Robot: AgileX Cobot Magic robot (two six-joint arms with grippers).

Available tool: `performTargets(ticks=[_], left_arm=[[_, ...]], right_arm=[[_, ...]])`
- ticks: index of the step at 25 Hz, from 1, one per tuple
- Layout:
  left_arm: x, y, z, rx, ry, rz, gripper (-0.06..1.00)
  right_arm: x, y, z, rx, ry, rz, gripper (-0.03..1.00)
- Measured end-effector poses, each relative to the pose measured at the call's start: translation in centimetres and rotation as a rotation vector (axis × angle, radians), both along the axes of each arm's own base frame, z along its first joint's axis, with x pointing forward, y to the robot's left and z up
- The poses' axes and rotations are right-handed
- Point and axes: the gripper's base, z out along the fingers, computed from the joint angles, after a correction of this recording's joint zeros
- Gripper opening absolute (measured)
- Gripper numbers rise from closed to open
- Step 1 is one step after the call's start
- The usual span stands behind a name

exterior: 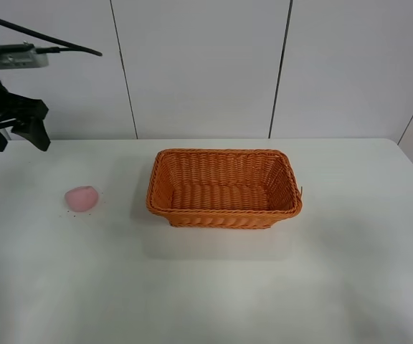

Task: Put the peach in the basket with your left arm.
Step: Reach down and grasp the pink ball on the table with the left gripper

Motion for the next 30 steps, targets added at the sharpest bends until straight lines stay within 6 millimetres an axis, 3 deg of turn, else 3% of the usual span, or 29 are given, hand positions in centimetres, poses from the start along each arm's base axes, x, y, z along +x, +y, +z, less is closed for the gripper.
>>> performTargets(ticks=[5,9,15,30], left_arm=[[5.3,-0.4,-4.6,-0.055,0.085,0.011,0.82],[7.4,-0.5,-8.1,-0.068,0.152,0.016,0.82],[8.4,-0.5,-12.0,-0.068,0.222,0.022,0.82],[9.3,-0.4,-17.0,-0.067,0.278,0.036,0.82]], right_arm=[[0.0,0.0,0.0,0.000,0.000,0.000,0.69],[0.0,0.0,0.0,0.000,0.000,0.000,0.69],[0.0,0.0,0.0,0.000,0.000,0.000,0.69],[0.0,0.0,0.0,0.000,0.000,0.000,0.69]])
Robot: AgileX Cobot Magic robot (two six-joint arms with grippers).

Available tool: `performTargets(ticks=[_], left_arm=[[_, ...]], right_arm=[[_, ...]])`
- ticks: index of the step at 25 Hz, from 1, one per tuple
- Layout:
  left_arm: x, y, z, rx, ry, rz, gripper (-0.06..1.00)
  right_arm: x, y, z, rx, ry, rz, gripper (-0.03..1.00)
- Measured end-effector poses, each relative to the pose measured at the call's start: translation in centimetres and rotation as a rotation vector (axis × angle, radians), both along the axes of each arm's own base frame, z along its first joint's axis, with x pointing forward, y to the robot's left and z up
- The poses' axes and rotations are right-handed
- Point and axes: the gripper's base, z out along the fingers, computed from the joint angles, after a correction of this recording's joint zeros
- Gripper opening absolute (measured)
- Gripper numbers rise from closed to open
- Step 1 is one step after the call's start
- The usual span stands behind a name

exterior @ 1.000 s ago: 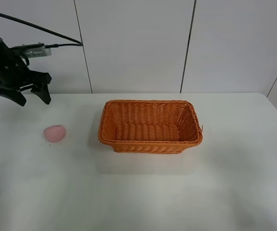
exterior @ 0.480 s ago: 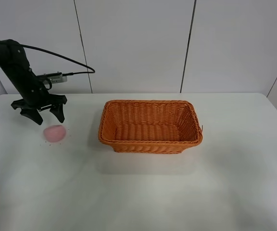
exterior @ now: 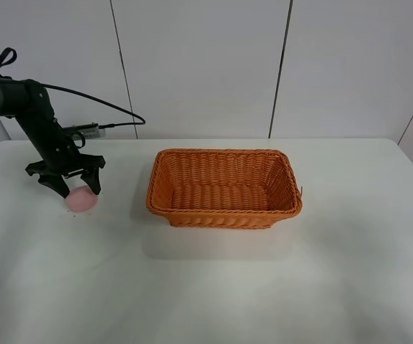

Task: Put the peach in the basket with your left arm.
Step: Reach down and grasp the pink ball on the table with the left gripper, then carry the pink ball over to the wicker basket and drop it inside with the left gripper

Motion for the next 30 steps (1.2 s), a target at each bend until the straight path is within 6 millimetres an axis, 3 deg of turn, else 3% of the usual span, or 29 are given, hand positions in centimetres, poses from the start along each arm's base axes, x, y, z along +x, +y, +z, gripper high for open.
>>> performTargets(ticks=[3,6,12,14,17,21,27,30], left_arm=[[0.0,0.0,-1.1,0.000,0.023,0.000,0.80],[0.0,0.0,-1.5,0.000,0.033,0.003,0.71],[-0.1,0.0,-1.5,0.004,0.041,0.002,0.18],[-0.1,0.1,-1.4,0.007,0.048,0.005,0.12],[-0.1,0.1,-0.6,0.012,0.056,-0.001,0.12],[0.4,0.2,2.5,0.018,0.024,-0.014,0.11],[0.4,0.1,9.9,0.017,-0.113,-0.025,0.11],[0.1,0.1,11.8,0.016,-0.136,-0.030,0.11]], right_arm=[[0.0,0.0,0.0,0.000,0.000,0.000,0.69],[0.0,0.0,0.0,0.000,0.000,0.000,0.69],[0.0,0.0,0.0,0.000,0.000,0.000,0.69],[0.0,0.0,0.0,0.000,0.000,0.000,0.69],[0.0,0.0,0.0,0.000,0.000,0.000,0.69],[0.0,0.0,0.0,0.000,0.000,0.000,0.69],[0.0,0.0,0.0,0.000,0.000,0.000,0.69],[0.0,0.0,0.0,0.000,0.000,0.000,0.69]])
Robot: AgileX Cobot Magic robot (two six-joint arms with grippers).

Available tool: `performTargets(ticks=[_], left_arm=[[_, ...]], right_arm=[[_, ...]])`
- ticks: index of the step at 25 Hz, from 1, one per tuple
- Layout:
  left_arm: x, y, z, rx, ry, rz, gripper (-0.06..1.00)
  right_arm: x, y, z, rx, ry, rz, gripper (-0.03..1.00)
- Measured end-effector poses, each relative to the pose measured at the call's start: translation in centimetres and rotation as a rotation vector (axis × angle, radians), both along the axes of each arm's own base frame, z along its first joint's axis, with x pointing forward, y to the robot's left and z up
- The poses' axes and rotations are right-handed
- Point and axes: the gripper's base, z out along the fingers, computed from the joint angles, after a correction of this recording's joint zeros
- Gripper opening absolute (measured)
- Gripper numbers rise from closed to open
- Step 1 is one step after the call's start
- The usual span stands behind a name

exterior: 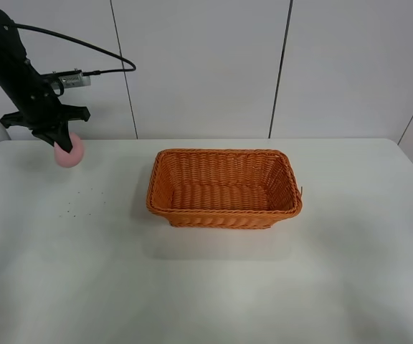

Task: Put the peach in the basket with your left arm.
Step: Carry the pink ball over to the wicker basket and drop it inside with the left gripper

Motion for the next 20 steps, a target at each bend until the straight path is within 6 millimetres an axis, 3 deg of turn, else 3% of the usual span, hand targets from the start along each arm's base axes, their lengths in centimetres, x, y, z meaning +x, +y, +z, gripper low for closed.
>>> performTargets(ticks=[5,8,15,20], left_arm=[[0.2,-0.6,1.1,0.016,-0.028,-0.017,0.11],[0.5,-2.7,2.3,0.040,-0.073,-0.062,0.11],[0.0,-11.9,5.2,0.014,-0.188,-0.227,0.11],[-0.8,-19.1,4.9,-0.019,-0.220,-0.335,0.11]], right_arm=[[0.0,0.0,0.0,0.000,0.000,0.000,0.69],[0.0,0.0,0.0,0.000,0.000,0.000,0.69],[0.0,0.0,0.0,0.000,0.000,0.000,0.69],[0.0,0.0,0.0,0.000,0.000,0.000,0.69]])
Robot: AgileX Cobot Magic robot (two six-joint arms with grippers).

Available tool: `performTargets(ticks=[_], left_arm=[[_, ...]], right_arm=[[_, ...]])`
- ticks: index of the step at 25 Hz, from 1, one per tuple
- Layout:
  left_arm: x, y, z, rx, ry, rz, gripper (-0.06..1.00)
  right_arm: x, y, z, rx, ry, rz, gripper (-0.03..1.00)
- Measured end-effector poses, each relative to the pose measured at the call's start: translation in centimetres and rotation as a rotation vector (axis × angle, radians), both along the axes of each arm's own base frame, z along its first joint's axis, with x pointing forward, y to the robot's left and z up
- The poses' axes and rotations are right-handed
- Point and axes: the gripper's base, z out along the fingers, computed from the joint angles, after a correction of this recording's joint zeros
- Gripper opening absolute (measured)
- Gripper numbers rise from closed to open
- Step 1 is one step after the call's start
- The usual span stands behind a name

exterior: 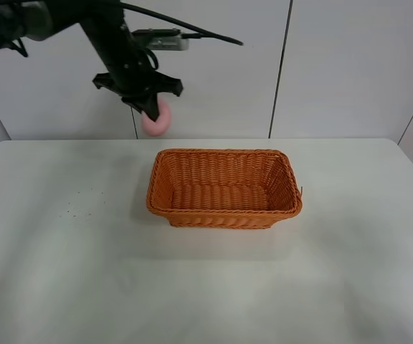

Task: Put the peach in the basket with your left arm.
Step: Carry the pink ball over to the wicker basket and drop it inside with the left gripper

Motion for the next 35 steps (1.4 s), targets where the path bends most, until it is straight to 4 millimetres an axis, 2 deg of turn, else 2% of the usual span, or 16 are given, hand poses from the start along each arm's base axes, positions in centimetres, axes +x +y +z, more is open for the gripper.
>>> performTargets(ticks=[3,7,10,12,16,20,22,23,24,26,27,31,33,35], left_arm=[[-1.0,-4.7,-1.1,-0.007,-0.001,-0.085,0.11],[-2.7,-9.7,-4.4,0.016,0.045,-0.184,0.11],[-3.8,-12.2,-7.2,0.044,0.090,-0.237,0.11],[-4.1,-13.1,-9.1,0.060,0.121,-0.255,0.11],[-3.8,-13.5,-11.9,0.093,0.156,-0.260,0.11],[-3.4,-13.1,-12.9,0.103,0.173,-0.247,0.14],[-3.1,-12.7,-13.0,0.104,0.176,-0.238,0.22],[-3.0,-12.6,-13.0,0.103,0.176,-0.235,0.31],[-2.9,-12.5,-13.0,0.105,0.176,-0.231,0.50],[-2.9,-12.5,-13.0,0.108,0.182,-0.226,0.68],[-2.9,-12.4,-13.0,0.108,0.184,-0.224,0.74],[-2.7,-12.3,-12.8,0.100,0.180,-0.217,0.80],[-2.2,-12.1,-12.0,0.082,0.160,-0.207,0.81],[-1.5,-11.4,-10.3,0.052,0.121,-0.187,0.81]], right_arm=[[0.0,0.0,0.0,0.000,0.000,0.000,0.69],[0.0,0.0,0.0,0.000,0.000,0.000,0.69],[0.0,0.0,0.0,0.000,0.000,0.000,0.69],[0.0,0.0,0.0,0.000,0.000,0.000,0.69],[0.0,0.0,0.0,0.000,0.000,0.000,0.69],[0.0,0.0,0.0,0.000,0.000,0.000,0.69],[0.0,0.0,0.0,0.000,0.000,0.000,0.69],[0.0,0.0,0.0,0.000,0.000,0.000,0.69],[0.0,0.0,0.0,0.000,0.000,0.000,0.69],[0.0,0.0,0.0,0.000,0.000,0.000,0.69],[0.0,0.0,0.0,0.000,0.000,0.000,0.69],[0.0,0.0,0.0,0.000,0.000,0.000,0.69],[0.0,0.0,0.0,0.000,0.000,0.000,0.69],[0.0,0.0,0.0,0.000,0.000,0.000,0.69]])
